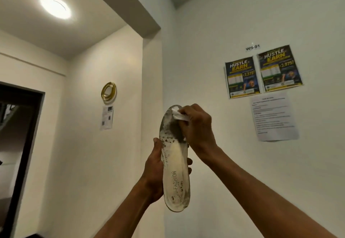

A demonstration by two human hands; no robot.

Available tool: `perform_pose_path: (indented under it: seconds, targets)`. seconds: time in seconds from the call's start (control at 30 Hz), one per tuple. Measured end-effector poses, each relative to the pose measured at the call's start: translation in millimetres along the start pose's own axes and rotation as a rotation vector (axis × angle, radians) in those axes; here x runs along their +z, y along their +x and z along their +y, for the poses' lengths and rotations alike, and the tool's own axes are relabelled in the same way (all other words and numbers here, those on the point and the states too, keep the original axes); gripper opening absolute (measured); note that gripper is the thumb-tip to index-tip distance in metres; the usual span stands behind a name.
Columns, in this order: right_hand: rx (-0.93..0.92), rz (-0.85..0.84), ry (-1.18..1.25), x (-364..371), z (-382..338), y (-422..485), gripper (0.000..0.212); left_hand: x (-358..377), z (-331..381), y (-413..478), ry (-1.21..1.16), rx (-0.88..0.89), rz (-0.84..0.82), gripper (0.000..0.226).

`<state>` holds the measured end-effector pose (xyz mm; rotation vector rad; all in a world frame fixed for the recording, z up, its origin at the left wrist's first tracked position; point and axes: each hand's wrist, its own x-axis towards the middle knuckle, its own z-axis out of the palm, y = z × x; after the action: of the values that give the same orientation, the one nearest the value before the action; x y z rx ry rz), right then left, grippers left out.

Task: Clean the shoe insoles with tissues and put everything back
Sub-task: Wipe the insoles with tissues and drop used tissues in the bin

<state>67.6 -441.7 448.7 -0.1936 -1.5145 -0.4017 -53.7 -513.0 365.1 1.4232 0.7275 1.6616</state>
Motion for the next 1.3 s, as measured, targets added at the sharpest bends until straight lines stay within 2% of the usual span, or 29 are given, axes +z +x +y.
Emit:
perform_pose_path:
  seconds: [0.07,0.1,0.2,0.37,0.53,0.67,0.8,0.93,1.07,1.2,1.3]
  targets:
    - [-0.103,-0.078,-0.009,-5,-9,7,0.018,9,10,0,0.031,0.020,0.006,0.085]
    - [-0.113,-0.060,-0.009,-9,-10,12,0.018,13,15,0,0.044,0.028,0.007,0.085]
    - [-0.018,0.114,-0.009,-23,-5,35,0.013,20,25,0,0.035,0.037,-0.018,0.085]
    - [-0.245,-0.056,0.008,-27,-20,33,0.021,27,37,-2,0.077,0.075,0.017,0.082]
    - [-0.179,0.060,0.000,-32,-13,54,0.019,27,46,-2,0.087,0.084,0.019,0.081]
    - [-0.285,-0.031,0.039,-26,-31,51,0.023,29,53,-4,0.099,0.131,0.037,0.079]
    - [-0.186,0.050,0.053,-31,-26,65,0.023,25,59,-7,0.111,0.130,0.029,0.080]
    - [-0.288,-0.080,0.028,-30,-34,64,0.023,24,64,-9,0.112,0.144,0.026,0.078]
    - [-0.210,0.028,0.060,-37,-36,77,0.019,25,68,-10,0.113,0.143,0.017,0.078]
    - [-0.374,-0.120,0.046,-31,-45,69,0.020,30,73,-10,0.082,0.175,0.014,0.076]
    - [-0.315,-0.039,0.072,-31,-44,72,0.021,33,76,-9,0.090,0.195,0.007,0.074]
